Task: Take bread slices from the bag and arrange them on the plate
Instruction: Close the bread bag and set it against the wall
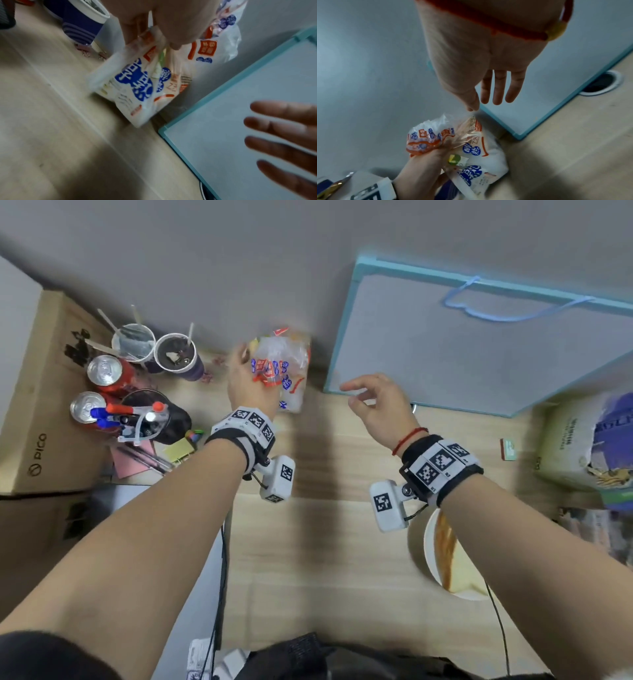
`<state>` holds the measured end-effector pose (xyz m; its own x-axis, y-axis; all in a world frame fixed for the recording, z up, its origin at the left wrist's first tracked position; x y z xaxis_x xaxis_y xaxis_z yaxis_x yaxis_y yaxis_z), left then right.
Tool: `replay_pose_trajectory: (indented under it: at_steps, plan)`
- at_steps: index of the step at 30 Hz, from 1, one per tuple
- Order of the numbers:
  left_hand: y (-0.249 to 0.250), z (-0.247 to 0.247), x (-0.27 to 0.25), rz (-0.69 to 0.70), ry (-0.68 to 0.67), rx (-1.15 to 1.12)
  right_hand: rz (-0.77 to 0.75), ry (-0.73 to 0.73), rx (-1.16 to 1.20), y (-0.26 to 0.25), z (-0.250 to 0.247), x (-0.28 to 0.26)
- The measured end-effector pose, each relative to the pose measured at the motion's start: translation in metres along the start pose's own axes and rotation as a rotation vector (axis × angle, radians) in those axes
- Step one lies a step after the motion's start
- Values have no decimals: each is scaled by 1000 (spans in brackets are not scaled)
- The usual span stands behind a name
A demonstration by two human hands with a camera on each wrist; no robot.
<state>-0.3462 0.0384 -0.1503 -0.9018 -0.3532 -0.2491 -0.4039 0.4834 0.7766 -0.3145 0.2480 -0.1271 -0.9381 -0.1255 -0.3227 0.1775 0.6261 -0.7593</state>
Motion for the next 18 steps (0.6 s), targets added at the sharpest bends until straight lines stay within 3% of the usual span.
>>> replay_pose_trajectory:
  at_steps: [5, 10, 14, 18]
  plan:
    - [-25, 21, 8, -211, -122, 3, 105, -40, 16, 37, 12, -10]
    - [-13, 12, -6, -130, -121, 91, 123, -57, 40, 43, 12, -12]
    - [0, 7, -47, -385, -46, 18, 141, -49, 83, 44, -4, -25]
    - [1, 36, -115, -522, -371, 162, 190, -35, 11, 66, -31, -50]
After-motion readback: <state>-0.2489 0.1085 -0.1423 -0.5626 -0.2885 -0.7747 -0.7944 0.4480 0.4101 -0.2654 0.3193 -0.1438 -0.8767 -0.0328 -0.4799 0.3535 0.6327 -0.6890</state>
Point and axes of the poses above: each hand's wrist, its own x-axis towards the middle knuckle, its own z-axis out of the palm, y = z × x, the point moved 2 cm from there along x, towards the middle knuckle, and after that the axes turned 4 degrees about -y, right-handed, at the moved point
